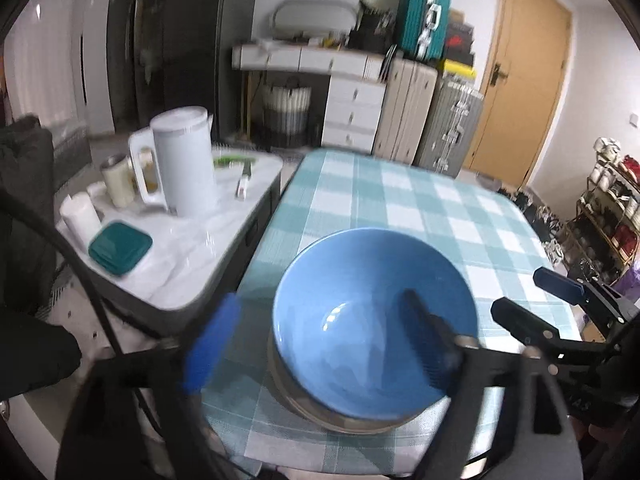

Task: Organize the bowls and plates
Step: 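Withdraw both grippers from the bowls resting on the plates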

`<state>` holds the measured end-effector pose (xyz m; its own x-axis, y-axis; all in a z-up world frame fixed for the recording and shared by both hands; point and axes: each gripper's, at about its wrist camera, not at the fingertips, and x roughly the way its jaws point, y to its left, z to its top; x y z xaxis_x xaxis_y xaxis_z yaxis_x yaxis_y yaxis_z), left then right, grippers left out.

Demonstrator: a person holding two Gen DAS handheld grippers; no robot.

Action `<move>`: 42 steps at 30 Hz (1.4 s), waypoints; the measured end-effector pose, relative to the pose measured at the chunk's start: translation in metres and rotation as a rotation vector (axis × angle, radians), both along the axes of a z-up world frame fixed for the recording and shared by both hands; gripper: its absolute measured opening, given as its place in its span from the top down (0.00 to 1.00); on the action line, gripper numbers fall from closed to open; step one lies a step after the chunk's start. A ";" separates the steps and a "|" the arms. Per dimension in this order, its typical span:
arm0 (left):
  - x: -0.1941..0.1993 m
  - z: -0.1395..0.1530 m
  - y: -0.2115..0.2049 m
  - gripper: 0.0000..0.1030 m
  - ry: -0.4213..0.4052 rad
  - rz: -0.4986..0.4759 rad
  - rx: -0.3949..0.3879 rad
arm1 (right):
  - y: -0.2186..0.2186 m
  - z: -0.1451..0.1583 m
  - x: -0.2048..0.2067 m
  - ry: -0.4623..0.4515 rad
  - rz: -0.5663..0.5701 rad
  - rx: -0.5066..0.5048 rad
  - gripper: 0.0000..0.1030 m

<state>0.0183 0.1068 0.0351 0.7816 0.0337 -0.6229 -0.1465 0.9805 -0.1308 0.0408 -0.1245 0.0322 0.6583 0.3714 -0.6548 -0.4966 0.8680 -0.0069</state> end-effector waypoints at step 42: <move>-0.080 0.009 -0.072 0.00 -0.246 -0.064 0.193 | -0.044 -0.003 -0.084 -0.224 -0.046 0.018 0.01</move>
<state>-0.0619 0.0351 0.0437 0.9121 0.0790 -0.4022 -0.0711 0.9969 0.0348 -0.0434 -0.1689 0.0291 0.8029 0.3481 -0.4839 -0.4444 0.8906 -0.0969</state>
